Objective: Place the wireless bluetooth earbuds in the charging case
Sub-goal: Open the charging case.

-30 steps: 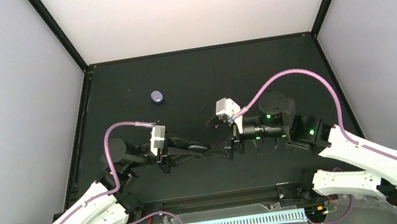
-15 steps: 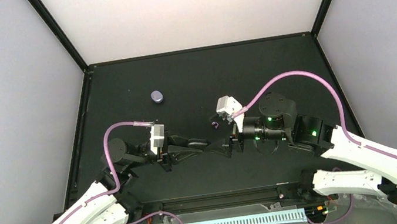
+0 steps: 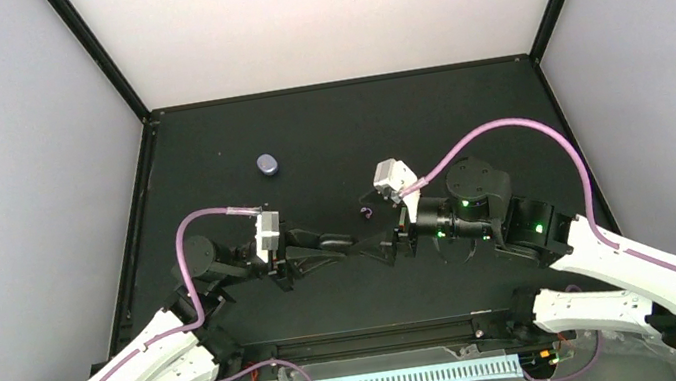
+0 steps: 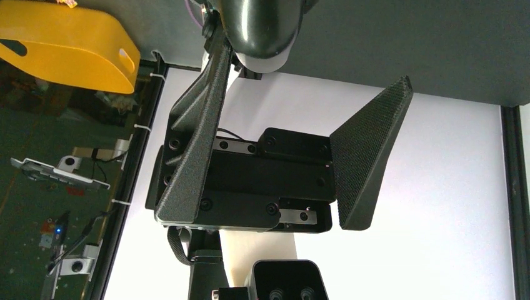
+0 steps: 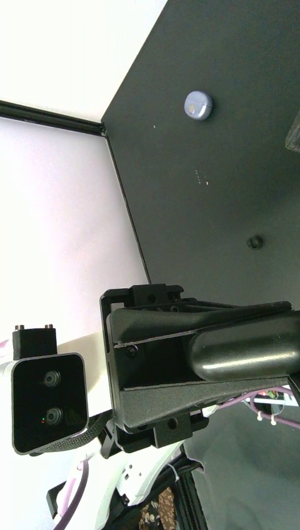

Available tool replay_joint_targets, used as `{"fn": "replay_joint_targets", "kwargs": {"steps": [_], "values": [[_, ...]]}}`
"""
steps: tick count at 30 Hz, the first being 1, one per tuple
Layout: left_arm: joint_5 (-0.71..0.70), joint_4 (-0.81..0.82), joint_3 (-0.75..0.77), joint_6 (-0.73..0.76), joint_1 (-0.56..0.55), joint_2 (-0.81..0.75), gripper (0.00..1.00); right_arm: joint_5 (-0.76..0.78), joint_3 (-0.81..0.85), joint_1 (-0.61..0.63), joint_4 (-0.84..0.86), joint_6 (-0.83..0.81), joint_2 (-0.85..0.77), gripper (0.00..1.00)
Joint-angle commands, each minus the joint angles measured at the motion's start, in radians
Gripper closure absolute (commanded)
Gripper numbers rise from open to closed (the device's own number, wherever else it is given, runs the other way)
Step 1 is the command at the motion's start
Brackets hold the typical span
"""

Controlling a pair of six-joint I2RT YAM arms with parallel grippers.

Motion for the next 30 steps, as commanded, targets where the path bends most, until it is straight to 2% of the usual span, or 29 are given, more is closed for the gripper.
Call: {"fn": "replay_joint_targets", "kwargs": {"steps": [1, 13, 22, 30], "values": [[0.065, 0.002, 0.013, 0.01, -0.027, -0.02, 0.98, 0.099, -0.006, -0.009, 0.081, 0.025, -0.01, 0.09], [0.029, 0.063, -0.031, -0.046, -0.03, -0.025, 0.98, 0.101, -0.015, -0.009, 0.117, 0.063, -0.003, 0.09], [-0.091, 0.206, -0.098, -0.21, -0.033, -0.031, 0.98, 0.067, -0.026, -0.009, 0.117, 0.07, -0.001, 0.09], [-0.152, 0.21, -0.128, -0.257, -0.035, -0.038, 0.99, 0.079, -0.041, -0.01, 0.132, 0.091, -0.017, 0.07]]}}
